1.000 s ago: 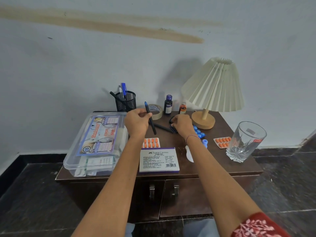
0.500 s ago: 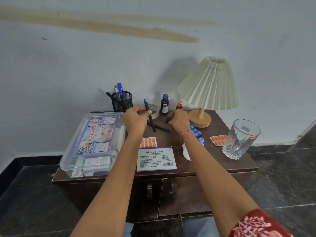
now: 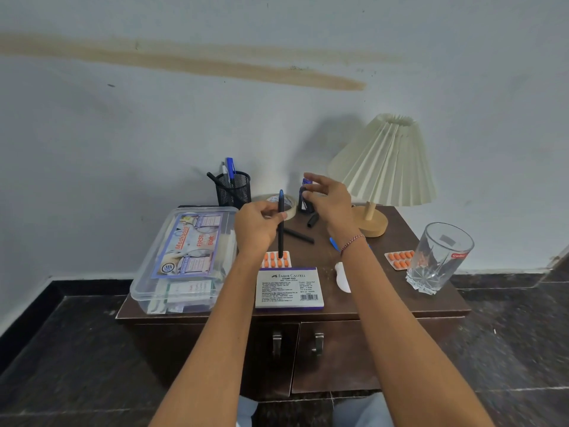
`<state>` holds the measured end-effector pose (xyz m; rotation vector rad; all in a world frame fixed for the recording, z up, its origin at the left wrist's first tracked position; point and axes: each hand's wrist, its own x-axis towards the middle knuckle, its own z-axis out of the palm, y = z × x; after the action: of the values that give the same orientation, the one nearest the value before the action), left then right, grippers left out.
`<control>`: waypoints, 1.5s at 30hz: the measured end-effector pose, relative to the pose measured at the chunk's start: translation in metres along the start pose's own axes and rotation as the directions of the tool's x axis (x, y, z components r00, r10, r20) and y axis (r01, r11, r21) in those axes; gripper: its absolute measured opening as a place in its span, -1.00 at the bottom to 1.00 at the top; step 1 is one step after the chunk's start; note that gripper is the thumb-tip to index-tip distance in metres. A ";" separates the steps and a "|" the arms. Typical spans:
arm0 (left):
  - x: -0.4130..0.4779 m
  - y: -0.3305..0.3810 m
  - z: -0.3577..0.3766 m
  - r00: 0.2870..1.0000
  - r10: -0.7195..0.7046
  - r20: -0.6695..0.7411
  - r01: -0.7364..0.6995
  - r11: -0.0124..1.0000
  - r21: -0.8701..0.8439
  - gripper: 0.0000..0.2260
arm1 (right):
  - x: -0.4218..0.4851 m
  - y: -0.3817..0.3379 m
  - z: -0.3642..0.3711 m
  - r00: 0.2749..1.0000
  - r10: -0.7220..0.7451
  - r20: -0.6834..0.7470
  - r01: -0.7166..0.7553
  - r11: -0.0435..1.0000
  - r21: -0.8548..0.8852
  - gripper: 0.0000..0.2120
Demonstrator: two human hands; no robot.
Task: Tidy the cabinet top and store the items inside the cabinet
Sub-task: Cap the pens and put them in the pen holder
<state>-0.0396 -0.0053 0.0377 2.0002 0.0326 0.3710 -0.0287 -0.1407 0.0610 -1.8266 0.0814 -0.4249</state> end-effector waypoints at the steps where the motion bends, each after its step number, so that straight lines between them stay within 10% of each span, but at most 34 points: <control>1: -0.002 0.000 -0.001 1.000 0.009 0.012 -0.009 1.000 0.018 -0.77 | -0.004 -0.002 0.000 1.000 -0.003 0.019 0.002 0.998 0.067 -0.63; 7: -0.003 0.001 -0.002 0.990 0.041 0.136 -0.052 0.996 0.079 -0.73 | -0.015 -0.011 0.000 0.998 -0.027 -0.049 0.040 0.956 0.290 -0.70; 24: 0.004 0.000 -0.011 0.987 0.105 0.123 -0.125 0.979 0.161 -0.72 | -0.013 -0.023 0.003 0.946 -0.212 -0.244 0.242 0.966 0.096 -0.76; 45: 0.012 -0.001 -0.022 0.984 0.150 0.093 -0.151 0.989 -0.005 -0.63 | -0.017 0.000 0.012 0.920 -0.306 0.244 0.358 0.910 -0.210 -0.50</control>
<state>-0.0343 0.0164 0.0485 2.0260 -0.1777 0.3736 -0.0405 -0.1247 0.0539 -2.1345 -0.3414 -0.4777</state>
